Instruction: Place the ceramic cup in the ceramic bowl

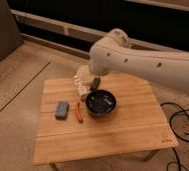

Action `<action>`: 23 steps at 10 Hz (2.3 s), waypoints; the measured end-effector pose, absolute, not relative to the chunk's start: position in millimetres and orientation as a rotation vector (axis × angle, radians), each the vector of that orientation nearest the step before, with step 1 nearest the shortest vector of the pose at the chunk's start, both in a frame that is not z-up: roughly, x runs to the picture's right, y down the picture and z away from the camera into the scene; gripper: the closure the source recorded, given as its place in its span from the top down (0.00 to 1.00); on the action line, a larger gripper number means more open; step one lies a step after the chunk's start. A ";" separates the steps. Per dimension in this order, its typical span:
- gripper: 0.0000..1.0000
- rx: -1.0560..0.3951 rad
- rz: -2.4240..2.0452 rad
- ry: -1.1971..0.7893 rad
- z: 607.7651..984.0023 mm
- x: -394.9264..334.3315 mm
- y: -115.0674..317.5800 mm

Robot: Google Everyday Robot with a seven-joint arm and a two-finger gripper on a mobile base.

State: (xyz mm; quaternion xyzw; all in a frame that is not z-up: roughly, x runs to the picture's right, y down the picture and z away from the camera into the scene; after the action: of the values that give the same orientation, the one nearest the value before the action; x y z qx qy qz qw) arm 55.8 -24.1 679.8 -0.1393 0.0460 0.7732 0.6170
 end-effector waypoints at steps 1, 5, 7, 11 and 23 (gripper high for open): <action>0.00 -0.350 1.860 0.153 684.7 77.5 -4.2; 0.00 -0.454 1.949 0.265 750.7 119.8 5.9; 0.00 -0.503 1.920 0.294 784.2 115.7 -2.1; 0.00 -0.598 1.821 0.379 817.4 84.9 7.5; 0.35 -0.649 1.740 0.596 855.7 83.3 38.7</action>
State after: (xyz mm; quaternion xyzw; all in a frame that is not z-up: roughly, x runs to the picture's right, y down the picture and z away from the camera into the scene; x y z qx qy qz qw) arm 83.3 38.7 855.7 -0.2755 0.2531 0.7385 0.5609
